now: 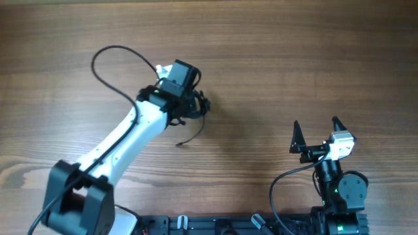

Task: Untangle cables
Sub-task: 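Grasp the black cable bundle with the left gripper and lift it, then move the right gripper toward the bundle held by the left gripper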

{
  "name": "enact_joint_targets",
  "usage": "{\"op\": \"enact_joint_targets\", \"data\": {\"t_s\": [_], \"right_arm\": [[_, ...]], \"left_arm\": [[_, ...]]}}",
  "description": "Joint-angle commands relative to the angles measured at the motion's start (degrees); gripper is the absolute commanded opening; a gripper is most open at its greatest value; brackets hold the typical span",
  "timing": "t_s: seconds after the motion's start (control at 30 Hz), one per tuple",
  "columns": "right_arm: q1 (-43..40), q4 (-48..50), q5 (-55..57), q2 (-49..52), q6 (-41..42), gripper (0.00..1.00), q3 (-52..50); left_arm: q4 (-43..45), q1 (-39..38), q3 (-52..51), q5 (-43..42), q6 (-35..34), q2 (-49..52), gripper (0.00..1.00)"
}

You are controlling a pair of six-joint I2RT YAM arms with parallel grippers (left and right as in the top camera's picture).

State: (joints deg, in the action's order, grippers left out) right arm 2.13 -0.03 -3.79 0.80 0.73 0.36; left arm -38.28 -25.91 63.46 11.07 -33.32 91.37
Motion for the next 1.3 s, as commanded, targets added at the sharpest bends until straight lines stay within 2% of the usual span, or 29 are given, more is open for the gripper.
{"op": "enact_joint_targets", "data": {"t_s": [0.0, 0.27, 0.4, 0.47, 0.57, 0.67, 0.77, 0.8, 0.87, 0.9, 1.0, 1.03, 1.13, 1.2, 1.27], "right_arm": [[-0.17, 0.13, 0.42, -0.26, -0.57, 1.00, -0.07], [-0.17, 0.13, 0.42, -0.26, -0.59, 1.00, -0.07], [-0.17, 0.13, 0.42, -0.26, -0.57, 1.00, -0.07], [-0.17, 0.15, -0.83, -0.26, 1.42, 1.00, -0.07], [-0.17, 0.22, -1.66, -0.02, 17.66, 1.00, -0.07], [-0.17, 0.92, -9.09, 2.14, 47.74, 1.00, -0.07], [-0.15, 1.88, -19.63, 5.20, 61.07, 1.00, -0.07], [-0.17, 1.84, -19.61, 6.40, 60.54, 1.00, -0.07], [-0.17, 1.79, -19.65, 10.34, 50.16, 1.00, -0.07], [-0.17, 1.84, -19.89, 12.17, 48.06, 1.00, -0.07], [-0.15, 3.54, -24.50, 17.35, 47.82, 1.00, -0.07], [-0.15, 5.99, -29.31, 19.34, 47.89, 0.95, -0.07], [-0.07, 15.32, -43.87, 24.13, 53.79, 0.79, -0.07], [-0.04, 17.97, -46.23, 26.23, 59.54, 0.71, -0.07], [1.29, 20.70, -46.31, 28.04, 62.69, 0.67, -0.07]], "left_arm": [[0.15, 2.29, 0.04, 0.90, -0.15, -3.06, 0.04], [0.52, 6.25, 0.04, -7.19, -1.73, -3.74, 0.04], [0.50, 6.38, 0.04, -14.38, -9.07, -3.74, 0.04], [0.52, 6.38, 0.04, -16.00, -15.80, -3.74, 0.04], [0.55, 6.27, 0.04, -16.02, -21.42, -3.74, 0.04], [1.42, 5.25, 0.04, -17.88, -22.69, -3.74, 0.04], [2.45, 4.26, 0.04, -19.15, -22.38, -3.74, 0.04], [3.06, 3.89, 0.04, -19.15, -22.25, -3.72, 0.04], [4.59, 2.99, 0.04, -19.15, -22.23, -3.72, 0.04], [5.16, 2.73, 0.04, -19.15, -22.23, -3.72, 0.04], [6.21, 2.10, 0.04, -18.95, -22.27, -3.72, 0.04], [6.14, 1.99, 0.04, -18.95, -22.49, -3.72, 0.04], [6.36, 1.75, 0.04, -18.95, -22.49, -3.72, 0.04], [6.47, 1.75, 0.04, -18.95, -23.06, -3.72, 0.04], [6.36, 1.51, 0.04, -19.08, -26.73, -3.72, 0.04]]}}
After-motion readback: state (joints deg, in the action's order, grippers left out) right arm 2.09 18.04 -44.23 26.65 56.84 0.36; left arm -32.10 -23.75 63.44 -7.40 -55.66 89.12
